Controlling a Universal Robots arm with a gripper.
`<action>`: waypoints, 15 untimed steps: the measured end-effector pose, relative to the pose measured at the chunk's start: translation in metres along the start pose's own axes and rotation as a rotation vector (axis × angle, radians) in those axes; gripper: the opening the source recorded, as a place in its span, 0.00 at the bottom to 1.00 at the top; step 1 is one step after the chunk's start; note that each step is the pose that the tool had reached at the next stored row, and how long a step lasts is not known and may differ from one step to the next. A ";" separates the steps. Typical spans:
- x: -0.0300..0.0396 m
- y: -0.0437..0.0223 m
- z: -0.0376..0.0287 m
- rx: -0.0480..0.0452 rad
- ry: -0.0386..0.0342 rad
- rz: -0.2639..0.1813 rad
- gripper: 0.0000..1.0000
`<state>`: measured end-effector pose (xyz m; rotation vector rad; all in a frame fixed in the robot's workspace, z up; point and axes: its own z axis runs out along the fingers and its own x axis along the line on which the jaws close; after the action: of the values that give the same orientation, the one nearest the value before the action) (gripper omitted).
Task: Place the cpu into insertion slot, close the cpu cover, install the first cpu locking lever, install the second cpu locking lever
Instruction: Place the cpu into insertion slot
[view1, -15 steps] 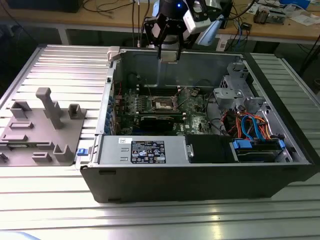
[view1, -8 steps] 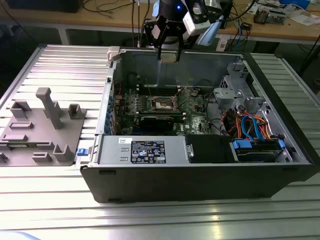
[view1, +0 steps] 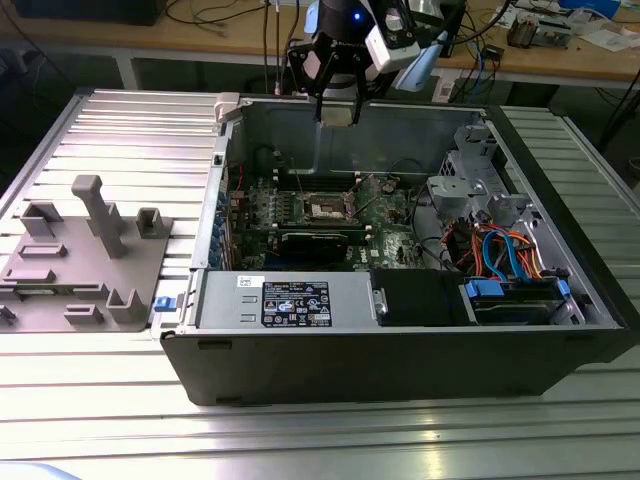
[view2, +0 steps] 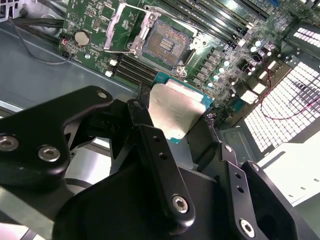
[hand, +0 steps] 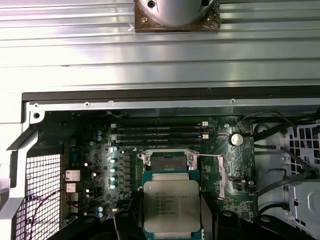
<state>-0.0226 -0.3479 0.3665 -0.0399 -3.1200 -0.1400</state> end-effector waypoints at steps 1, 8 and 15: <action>0.0000 0.0000 0.0001 0.0000 0.0000 0.000 0.54; 0.0000 -0.0001 0.0013 0.0000 0.0000 0.000 0.54; -0.0001 -0.0004 0.0042 0.0000 0.0000 0.000 0.54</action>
<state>-0.0226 -0.3479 0.3623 -0.0400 -3.1200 -0.1401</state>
